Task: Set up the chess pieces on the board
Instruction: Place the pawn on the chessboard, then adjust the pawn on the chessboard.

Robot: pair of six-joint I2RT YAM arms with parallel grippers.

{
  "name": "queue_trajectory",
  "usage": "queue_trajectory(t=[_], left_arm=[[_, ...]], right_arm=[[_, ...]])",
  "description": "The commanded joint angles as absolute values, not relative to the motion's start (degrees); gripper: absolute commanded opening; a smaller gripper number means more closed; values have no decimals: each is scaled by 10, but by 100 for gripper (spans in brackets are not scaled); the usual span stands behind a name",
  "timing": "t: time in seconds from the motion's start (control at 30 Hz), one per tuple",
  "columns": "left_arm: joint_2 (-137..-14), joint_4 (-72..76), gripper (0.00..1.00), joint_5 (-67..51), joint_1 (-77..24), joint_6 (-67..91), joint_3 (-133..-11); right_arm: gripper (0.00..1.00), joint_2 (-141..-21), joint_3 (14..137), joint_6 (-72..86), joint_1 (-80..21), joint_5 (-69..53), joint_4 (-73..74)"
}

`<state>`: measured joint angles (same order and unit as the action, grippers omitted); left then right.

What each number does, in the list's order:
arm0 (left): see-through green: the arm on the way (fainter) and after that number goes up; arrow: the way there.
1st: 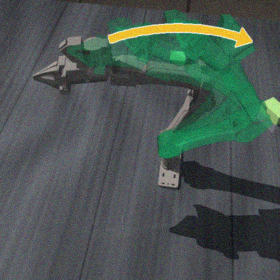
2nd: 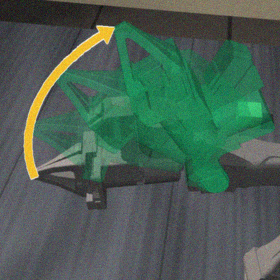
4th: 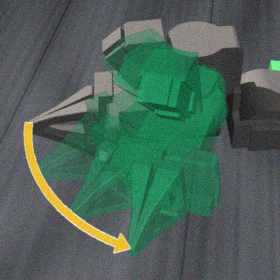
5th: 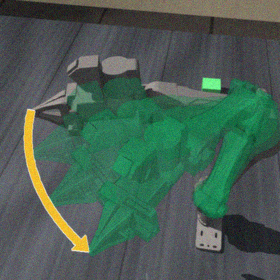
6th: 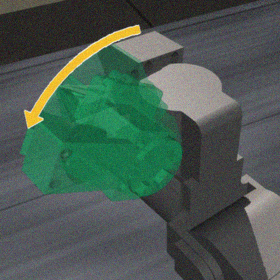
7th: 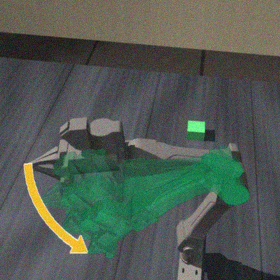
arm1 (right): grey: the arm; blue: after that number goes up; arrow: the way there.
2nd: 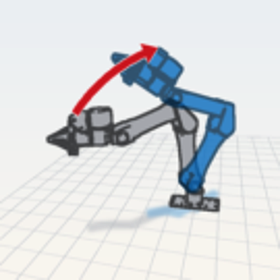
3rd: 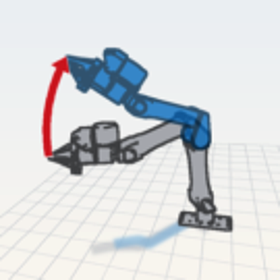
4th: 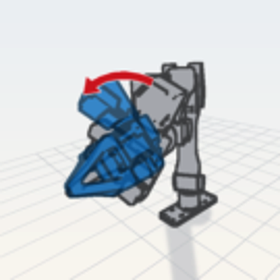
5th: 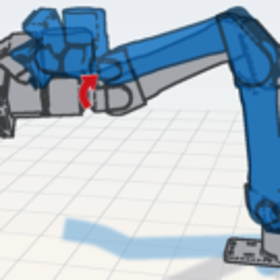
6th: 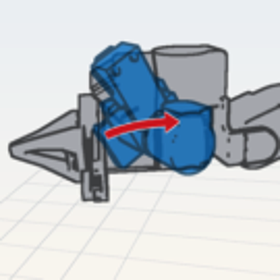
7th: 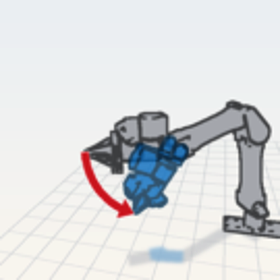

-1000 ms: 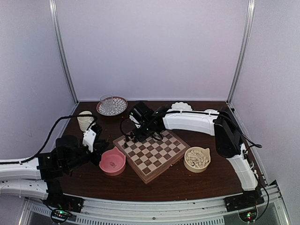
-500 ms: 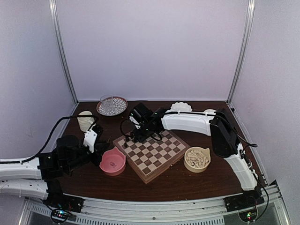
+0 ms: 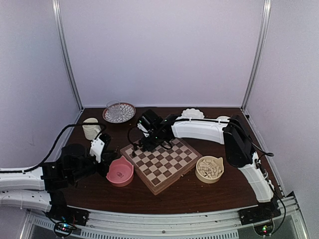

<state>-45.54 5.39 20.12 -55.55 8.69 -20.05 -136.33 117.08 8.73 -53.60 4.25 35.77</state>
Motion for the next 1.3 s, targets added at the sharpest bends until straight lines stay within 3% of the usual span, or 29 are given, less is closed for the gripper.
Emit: queue_trajectory(t=[0.0, 0.33, 0.63, 1.03, 1.13, 1.27], left_arm=[[-461, 68, 0, 195, -553, 88, -219], [-461, 66, 0, 193, -553, 88, -220], [-460, 65, 0, 193, -553, 87, -221], [-459, 63, 0, 196, -552, 85, -222], [-457, 61, 0, 198, -553, 85, -221], [-453, 61, 0, 197, -553, 87, -221]], right_arm=[[17, -1371, 1188, 84, -533, 41, 360], [20, -1362, 1182, 65, -534, 32, 362], [22, -1297, 1106, 27, -536, 4, 320], [25, -1144, 943, -62, -551, -14, 204], [33, -1068, 841, -114, -560, -27, 107], [33, -1020, 732, -271, -561, -51, -25]])
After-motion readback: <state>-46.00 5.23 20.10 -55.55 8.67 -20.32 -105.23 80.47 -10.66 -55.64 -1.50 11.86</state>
